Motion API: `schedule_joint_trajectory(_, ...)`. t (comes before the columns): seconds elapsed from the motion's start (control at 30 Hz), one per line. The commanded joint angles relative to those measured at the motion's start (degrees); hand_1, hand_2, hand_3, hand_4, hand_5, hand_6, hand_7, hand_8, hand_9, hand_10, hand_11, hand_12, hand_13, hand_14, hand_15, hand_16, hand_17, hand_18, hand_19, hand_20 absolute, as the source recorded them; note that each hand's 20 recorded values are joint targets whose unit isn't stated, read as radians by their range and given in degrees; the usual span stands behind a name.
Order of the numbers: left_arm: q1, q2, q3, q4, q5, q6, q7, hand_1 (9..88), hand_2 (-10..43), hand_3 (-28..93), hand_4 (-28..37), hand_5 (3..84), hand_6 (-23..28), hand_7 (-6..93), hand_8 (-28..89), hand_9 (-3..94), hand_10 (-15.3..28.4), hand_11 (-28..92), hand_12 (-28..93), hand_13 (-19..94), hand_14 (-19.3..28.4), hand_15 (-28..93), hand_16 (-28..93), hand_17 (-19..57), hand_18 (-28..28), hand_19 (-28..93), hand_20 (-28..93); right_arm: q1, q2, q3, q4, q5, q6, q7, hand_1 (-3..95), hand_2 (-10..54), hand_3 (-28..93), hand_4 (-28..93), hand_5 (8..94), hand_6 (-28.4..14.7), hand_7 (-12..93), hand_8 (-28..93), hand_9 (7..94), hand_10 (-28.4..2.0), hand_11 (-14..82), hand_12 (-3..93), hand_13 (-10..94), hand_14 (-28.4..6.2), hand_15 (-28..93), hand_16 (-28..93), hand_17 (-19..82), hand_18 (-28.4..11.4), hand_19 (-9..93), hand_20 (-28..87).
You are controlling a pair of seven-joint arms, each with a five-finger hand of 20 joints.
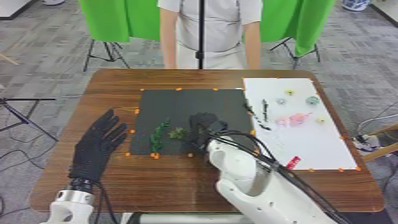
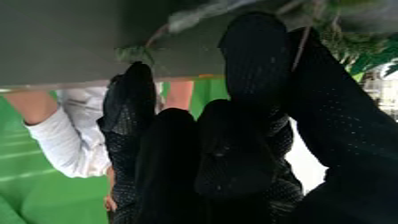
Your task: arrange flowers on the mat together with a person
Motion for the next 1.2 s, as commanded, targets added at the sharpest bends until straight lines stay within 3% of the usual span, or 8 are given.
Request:
schedule_joint_trajectory(0.03, -0.95, 0.1, 0.57, 1.04, 0.5, -0.95, -1.61, 26.1, -3.2, 71, -28.3, 28.0, 3.4, 19.2, -11, 22.0, 10.9, 15, 16, 19, 13.9, 20, 3, -9.9, 20.8, 40, 9, -0.45, -4.01, 0.31, 2.2, -0.69, -1.34, 2.58, 32.7, -6.6, 84, -21, 91.5, 3.1, 54, -10, 93.7, -6.1, 73.0, 27.6, 93, -5.7, 86, 25, 47, -19.9, 92, 25)
schedule_joint_trajectory(0.23, -1.07, 0.31, 0.84, 1.01, 0.58, -1.21, -1.95, 26.1, -3.1, 71, -28.2, 28.0, 3.4, 19.2, -11, 22.0, 10.9, 15, 16, 20, 13.9, 20, 3, -9.8, 20.7, 40, 9, -1.43, -5.28, 0.97, 2.68, 0.45, -0.05, 4.15, 31.9, -1.8, 83, -23, 92.5, 3.2, 52, -9, 93.7, -5.8, 73.7, 25.8, 94, -5.5, 87, 24, 48, -19.8, 93, 24)
schedule_joint_trajectory(0.57, -1.53, 0.29, 0.91, 1.28, 0.68, -1.34, -2.48, 26.2, -3.1, 71, -28.2, 27.9, 3.3, 19.2, -11, 22.0, 10.9, 15, 16, 19, 13.9, 20, 3, -9.8, 20.7, 40, 9, -2.77, -7.15, 3.42, 0.63, 3.7, -3.58, 6.27, 25.6, 4.9, 80, -23, 93.7, 3.1, 48, -8, 93.7, -5.7, 74.4, 24.5, 94, -4.8, 88, 22, 50, -19.7, 93, 22)
schedule_joint_trajectory(1.07, -1.11, 0.24, 0.82, 1.19, 0.57, -1.09, -2.06, 26.3, -3.2, 71, -28.2, 28.0, 3.3, 19.2, -11, 22.0, 10.8, 15, 16, 19, 14.0, 21, 3, -9.9, 20.8, 40, 9, -1.22, -6.21, 5.34, -1.5, 4.43, -2.03, 7.26, 21.7, 1.0, 78, -22, 93.0, 2.4, 45, -8, 93.7, -5.5, 72.6, 25.2, 94, -4.3, 87, 23, 49, -20.0, 93, 22)
schedule_joint_trajectory(1.1, -1.01, 0.32, 0.84, 1.17, 0.58, -0.93, -1.92, 26.2, -3.2, 71, -28.2, 28.0, 3.3, 19.2, -11, 22.0, 10.8, 15, 16, 20, 14.0, 21, 3, -9.8, 20.8, 40, 9, -1.14, -6.13, 5.6, -1.84, 4.54, -2.09, 7.42, 21.5, 0.9, 78, -22, 92.8, 2.4, 45, -8, 93.7, -5.5, 72.5, 25.3, 94, -4.3, 87, 23, 49, -20.0, 93, 22)
schedule_joint_trajectory(1.13, -0.74, 1.24, 1.28, 1.11, 0.0, -0.24, -1.21, 26.3, -3.1, 71, -28.2, 27.9, 3.3, 19.2, -11, 22.0, 10.8, 15, 16, 20, 14.0, 21, 3, -9.8, 20.8, 40, 9, -1.18, -6.02, 6.07, -2.28, 4.79, -2.14, 7.26, 21.4, 0.9, 77, -22, 92.8, 2.4, 45, -8, 93.7, -5.5, 72.4, 25.4, 94, -4.3, 87, 23, 49, -20.0, 93, 22)
schedule_joint_trajectory(1.17, -0.65, 1.19, 1.25, 1.08, -0.04, -0.21, -1.07, 26.3, -3.1, 71, -28.2, 27.9, 3.3, 19.2, -11, 22.0, 10.8, 15, 16, 20, 14.0, 21, 3, -9.8, 20.8, 40, 9, -1.1, -5.77, 6.23, -2.76, 5.16, -1.88, 7.38, 21.4, 0.9, 77, -22, 92.7, 2.3, 45, -8, 93.7, -5.5, 72.4, 25.4, 94, -4.3, 87, 23, 49, -20.0, 93, 22)
schedule_joint_trajectory(1.2, -0.7, 0.26, 0.76, 1.05, 0.49, -0.75, -1.55, 26.3, -3.1, 71, -28.2, 28.0, 3.4, 19.2, -11, 22.0, 10.8, 15, 16, 20, 14.0, 21, 3, -9.8, 20.8, 40, 9, -1.07, -5.63, 6.44, -3.18, 5.23, -1.99, 7.39, 21.3, 0.9, 77, -22, 92.7, 2.3, 45, -8, 93.7, -5.5, 72.4, 25.5, 94, -4.2, 87, 23, 49, -20.0, 93, 22)
